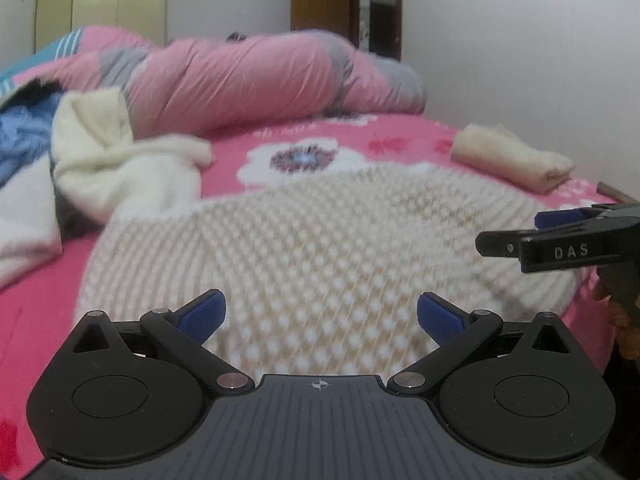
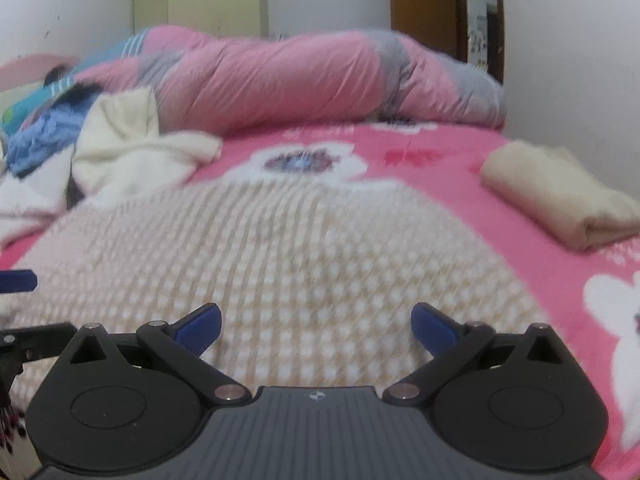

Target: Fold clothes

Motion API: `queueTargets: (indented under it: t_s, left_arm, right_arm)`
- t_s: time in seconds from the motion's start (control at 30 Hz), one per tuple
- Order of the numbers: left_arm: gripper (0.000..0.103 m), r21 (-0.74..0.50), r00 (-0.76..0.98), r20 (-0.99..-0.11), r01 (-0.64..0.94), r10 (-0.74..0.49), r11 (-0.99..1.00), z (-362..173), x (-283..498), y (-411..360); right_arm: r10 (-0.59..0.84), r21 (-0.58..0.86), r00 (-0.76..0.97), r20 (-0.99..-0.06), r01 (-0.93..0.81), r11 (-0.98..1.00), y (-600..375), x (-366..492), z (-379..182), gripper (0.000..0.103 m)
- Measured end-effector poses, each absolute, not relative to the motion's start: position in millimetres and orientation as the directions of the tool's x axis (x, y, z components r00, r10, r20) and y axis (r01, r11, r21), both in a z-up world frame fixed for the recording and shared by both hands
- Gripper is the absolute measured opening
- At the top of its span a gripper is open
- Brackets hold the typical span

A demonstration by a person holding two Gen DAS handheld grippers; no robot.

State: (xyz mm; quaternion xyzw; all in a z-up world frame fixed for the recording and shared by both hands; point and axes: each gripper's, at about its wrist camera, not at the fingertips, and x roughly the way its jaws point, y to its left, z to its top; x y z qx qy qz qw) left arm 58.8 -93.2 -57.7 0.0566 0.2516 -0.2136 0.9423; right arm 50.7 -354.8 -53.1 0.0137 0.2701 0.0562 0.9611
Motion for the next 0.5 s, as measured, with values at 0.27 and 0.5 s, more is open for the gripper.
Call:
queueTargets:
  t_s: [0.27, 0.5]
  left_arm:
    - [0.103, -0.012, 0.699, -0.602, 0.475, -0.386, 0.88, -75, 82, -115]
    - [0.103, -0.033, 0.696, -0.595, 0.477, -0.401, 0.878, -77, 82, -111]
  right_arm:
    - [0.104, 0.022, 0.792, -0.602, -0.113, 0.993, -363, 72, -74, 0.103]
    - [0.105, 0.03, 0.835, -0.539, -0.106, 0.994, -368, 85, -39, 0.103]
